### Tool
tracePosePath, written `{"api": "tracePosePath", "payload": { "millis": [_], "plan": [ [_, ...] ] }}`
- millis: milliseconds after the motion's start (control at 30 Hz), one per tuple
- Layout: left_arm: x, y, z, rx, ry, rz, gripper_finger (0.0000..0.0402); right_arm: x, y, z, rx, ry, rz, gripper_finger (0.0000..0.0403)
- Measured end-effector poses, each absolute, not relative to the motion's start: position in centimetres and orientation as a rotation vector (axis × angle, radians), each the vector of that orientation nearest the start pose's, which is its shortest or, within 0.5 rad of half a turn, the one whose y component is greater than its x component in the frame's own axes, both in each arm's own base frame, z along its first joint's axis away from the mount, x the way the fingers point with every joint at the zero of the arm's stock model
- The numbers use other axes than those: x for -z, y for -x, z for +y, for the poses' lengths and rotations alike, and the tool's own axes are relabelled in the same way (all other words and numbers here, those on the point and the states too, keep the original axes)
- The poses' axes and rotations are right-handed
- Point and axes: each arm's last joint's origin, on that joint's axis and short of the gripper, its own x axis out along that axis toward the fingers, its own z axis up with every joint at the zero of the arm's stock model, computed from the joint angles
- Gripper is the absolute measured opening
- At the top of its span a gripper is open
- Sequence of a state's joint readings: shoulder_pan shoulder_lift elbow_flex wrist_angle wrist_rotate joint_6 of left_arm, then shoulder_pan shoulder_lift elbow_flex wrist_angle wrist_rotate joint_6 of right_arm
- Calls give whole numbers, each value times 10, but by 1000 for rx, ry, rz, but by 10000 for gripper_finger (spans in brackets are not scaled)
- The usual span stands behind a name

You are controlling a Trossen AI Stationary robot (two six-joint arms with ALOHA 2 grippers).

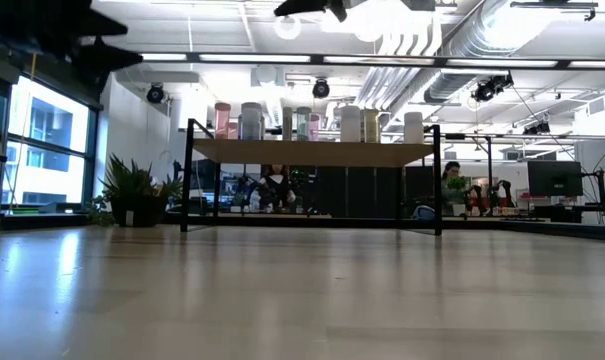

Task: Pick and place medicine bottles onto shelf by color
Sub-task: Return to Home Position

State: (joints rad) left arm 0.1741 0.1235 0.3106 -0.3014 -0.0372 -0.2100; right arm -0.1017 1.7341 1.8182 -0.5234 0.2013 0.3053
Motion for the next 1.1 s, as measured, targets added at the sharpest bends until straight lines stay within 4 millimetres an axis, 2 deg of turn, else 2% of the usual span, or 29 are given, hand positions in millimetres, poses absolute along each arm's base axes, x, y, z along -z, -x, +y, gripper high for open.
{"api": "tracePosePath", "payload": {
  "millis": [200, 433, 600, 833, 933, 1100],
  "plan": [
    [-201, -88, 17, -227, 215, 108, 229, -419, -362, -35, 411, -262, 418, 158],
    [-177, -95, 18, -229, 208, 133, 229, -449, -308, -18, 562, -180, 416, 158],
    [-170, -96, 18, -233, 191, 157, 229, -464, -271, -6, 591, -101, 442, 158],
    [-165, -95, 19, -280, 189, 206, 229, -470, -222, -3, 631, -28, 553, 158],
    [-165, -94, 20, -319, 184, 198, 229, -460, -202, -3, 638, -9, 575, 158],
    [-165, -94, 21, -331, 183, 197, 229, -419, -166, -6, 604, -79, 511, 158]
  ]
}}
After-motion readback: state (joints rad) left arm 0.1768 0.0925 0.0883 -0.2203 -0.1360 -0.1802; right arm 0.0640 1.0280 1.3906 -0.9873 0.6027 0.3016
